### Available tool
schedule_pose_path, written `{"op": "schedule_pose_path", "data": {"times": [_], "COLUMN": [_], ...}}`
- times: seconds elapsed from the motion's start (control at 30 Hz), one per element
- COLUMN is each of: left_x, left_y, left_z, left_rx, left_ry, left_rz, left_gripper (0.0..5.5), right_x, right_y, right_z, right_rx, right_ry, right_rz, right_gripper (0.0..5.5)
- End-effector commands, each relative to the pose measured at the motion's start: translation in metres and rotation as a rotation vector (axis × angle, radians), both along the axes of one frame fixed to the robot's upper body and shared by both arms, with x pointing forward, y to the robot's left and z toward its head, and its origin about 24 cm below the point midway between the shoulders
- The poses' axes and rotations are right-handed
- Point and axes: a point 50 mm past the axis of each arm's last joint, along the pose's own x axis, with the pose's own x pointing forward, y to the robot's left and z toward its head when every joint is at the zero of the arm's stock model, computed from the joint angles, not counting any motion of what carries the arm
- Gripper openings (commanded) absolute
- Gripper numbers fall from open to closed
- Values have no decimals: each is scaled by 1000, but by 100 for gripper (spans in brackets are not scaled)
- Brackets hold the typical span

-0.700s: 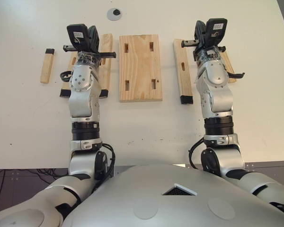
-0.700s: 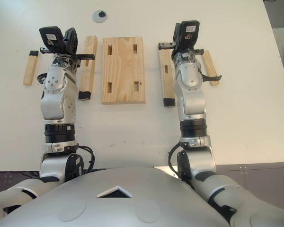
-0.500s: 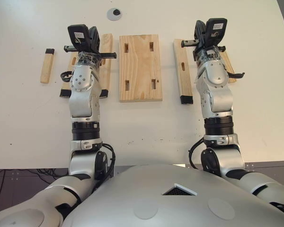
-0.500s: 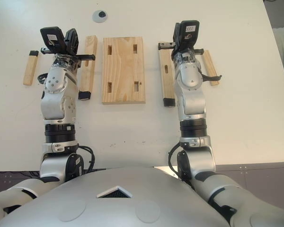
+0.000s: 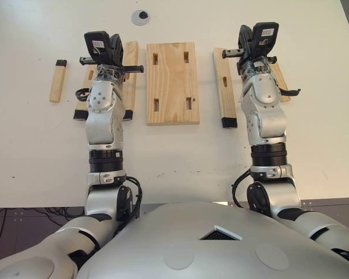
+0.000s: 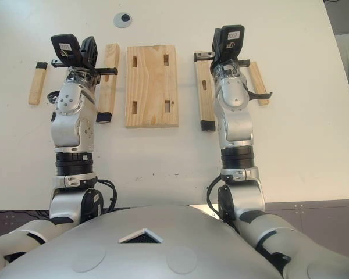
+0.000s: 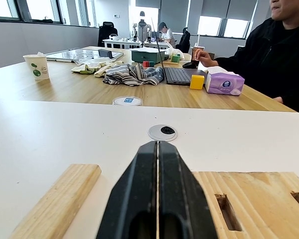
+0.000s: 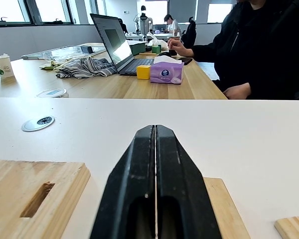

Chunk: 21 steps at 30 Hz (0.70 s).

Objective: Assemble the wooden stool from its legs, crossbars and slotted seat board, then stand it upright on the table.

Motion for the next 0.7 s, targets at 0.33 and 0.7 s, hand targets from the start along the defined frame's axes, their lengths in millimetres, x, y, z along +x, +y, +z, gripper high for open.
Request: {"op": "schedule_pose_path", "data": {"times": [0.33, 0.7], "left_x": [1, 5], "left_y": [4, 71], "left_z": [-4, -6], "left_rx": [4, 129], "left_ry": [33, 132], "left_rz": [8, 81], "left_gripper": [0, 80], "right_x": [1, 1], "right_y": [4, 4], "right_z": [3, 2], "right_rx": [7, 9], "right_ry": [-5, -3], "right_rz": [5, 9], "right_gripper": [3, 0]}}
